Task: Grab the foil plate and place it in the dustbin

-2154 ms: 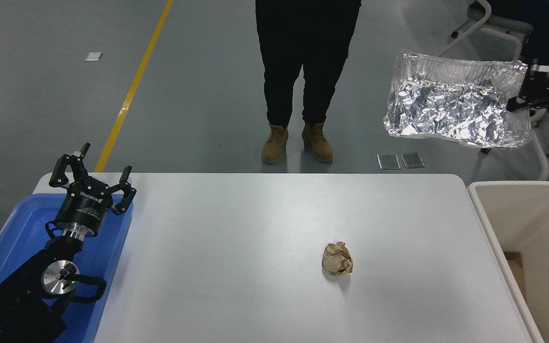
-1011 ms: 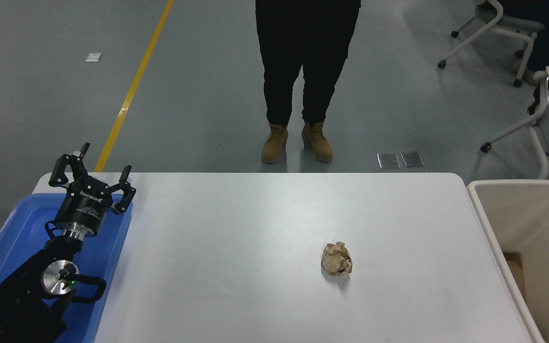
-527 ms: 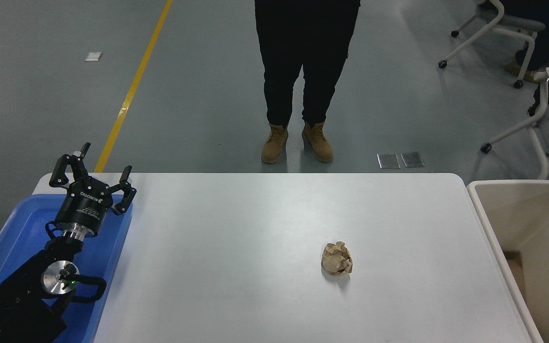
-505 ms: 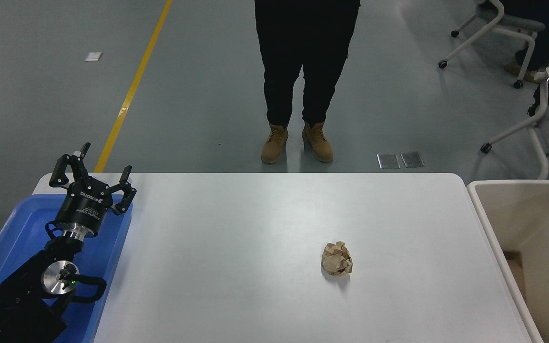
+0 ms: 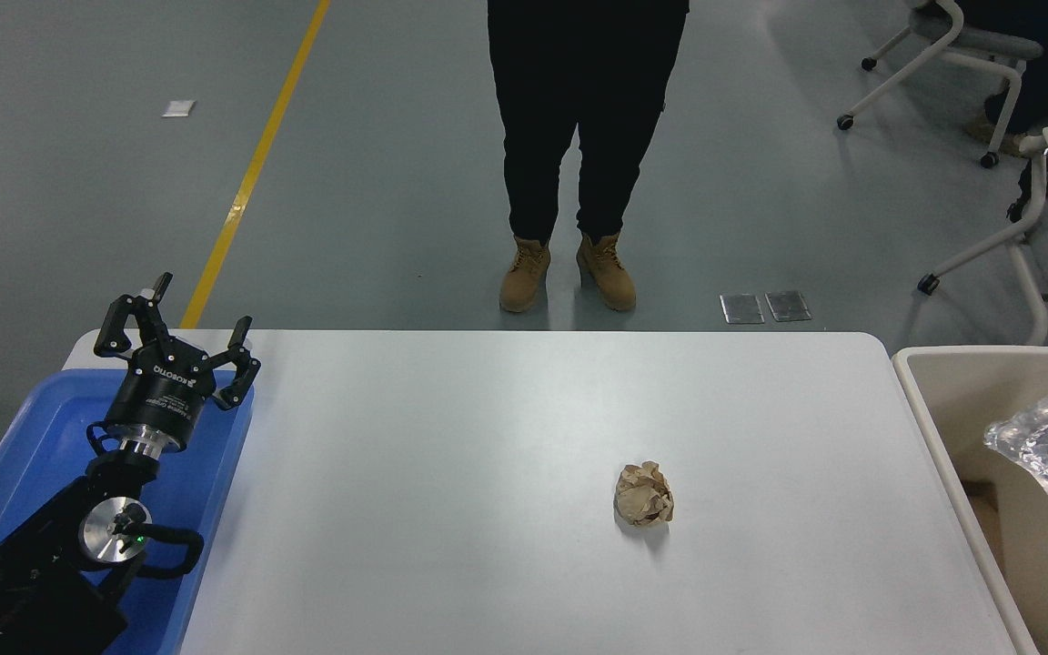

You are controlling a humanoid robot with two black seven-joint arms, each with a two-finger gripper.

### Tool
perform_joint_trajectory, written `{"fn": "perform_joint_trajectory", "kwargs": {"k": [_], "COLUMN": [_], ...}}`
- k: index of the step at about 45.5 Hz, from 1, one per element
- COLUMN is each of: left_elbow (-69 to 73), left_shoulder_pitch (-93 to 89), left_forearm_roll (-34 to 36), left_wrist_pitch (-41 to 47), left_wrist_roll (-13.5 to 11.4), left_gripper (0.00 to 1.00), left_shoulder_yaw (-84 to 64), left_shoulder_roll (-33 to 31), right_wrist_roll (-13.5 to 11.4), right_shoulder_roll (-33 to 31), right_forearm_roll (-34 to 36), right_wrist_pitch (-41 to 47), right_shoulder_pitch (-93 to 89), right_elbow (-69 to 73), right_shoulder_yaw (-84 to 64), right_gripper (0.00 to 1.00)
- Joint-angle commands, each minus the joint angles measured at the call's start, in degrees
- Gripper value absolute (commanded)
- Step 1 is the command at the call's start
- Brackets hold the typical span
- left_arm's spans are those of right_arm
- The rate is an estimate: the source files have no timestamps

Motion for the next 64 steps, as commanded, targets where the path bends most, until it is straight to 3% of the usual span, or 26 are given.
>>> {"fn": "perform_joint_trajectory", "kwargs": {"k": [1, 13, 14, 18, 19, 33, 41, 46, 54, 64], "left_elbow": [0.0, 0.0, 0.0, 0.0, 0.1, 0.0, 0.0, 0.0, 0.0, 0.0], "left_shoulder_pitch": [0.0, 0.0, 0.0, 0.0, 0.0, 0.0, 0.0, 0.0, 0.0, 0.0], "left_forearm_roll": [0.0, 0.0, 0.0, 0.0, 0.0, 0.0, 0.0, 0.0, 0.0, 0.0], "left_wrist_pitch": [0.0, -0.1, 0.0, 0.0, -0.1, -0.1, 0.0, -0.1, 0.0, 0.0], "left_wrist_roll": [0.0, 0.0, 0.0, 0.0, 0.0, 0.0, 0.1, 0.0, 0.0, 0.1], "left_gripper": [0.98, 0.98, 0.98, 0.98, 0.98, 0.98, 0.98, 0.98, 0.98, 0.98], "left_shoulder_yaw": [0.0, 0.0, 0.0, 0.0, 0.0, 0.0, 0.0, 0.0, 0.0, 0.0], "left_shoulder_roll": [0.1, 0.1, 0.0, 0.0, 0.0, 0.0, 0.0, 0.0, 0.0, 0.0], "right_wrist_roll": [0.0, 0.0, 0.1, 0.1, 0.2, 0.1, 0.1, 0.1, 0.1, 0.0], "right_shoulder_roll": [1.0, 1.0, 1.0, 1.0, 1.0, -0.1, -7.9, -11.5, -10.7, -7.8], "right_forearm_roll": [0.7, 0.8, 0.8, 1.1, 1.1, 1.1, -0.1, -0.1, 0.0, -0.5], "right_wrist_pitch": [-0.5, -0.9, -1.1, -3.1, -3.4, -3.2, -2.9, -1.2, 0.2, 7.6], "right_shoulder_pitch": [-1.4, -1.3, -1.4, -1.4, -1.4, 2.4, 13.9, 25.5, 46.0, 63.4], "right_elbow": [0.0, -0.1, 0.0, 0.3, 0.4, 5.0, 17.4, 26.8, 39.5, 49.2], "right_shoulder_yaw": [0.4, 0.3, 0.3, -0.5, -0.6, -0.8, -1.9, -12.5, -33.0, -38.6], "right_gripper": [0.0, 0.0, 0.11, 0.9, 1.0, 1.0, 1.0, 1.0, 1.0, 1.0]}}
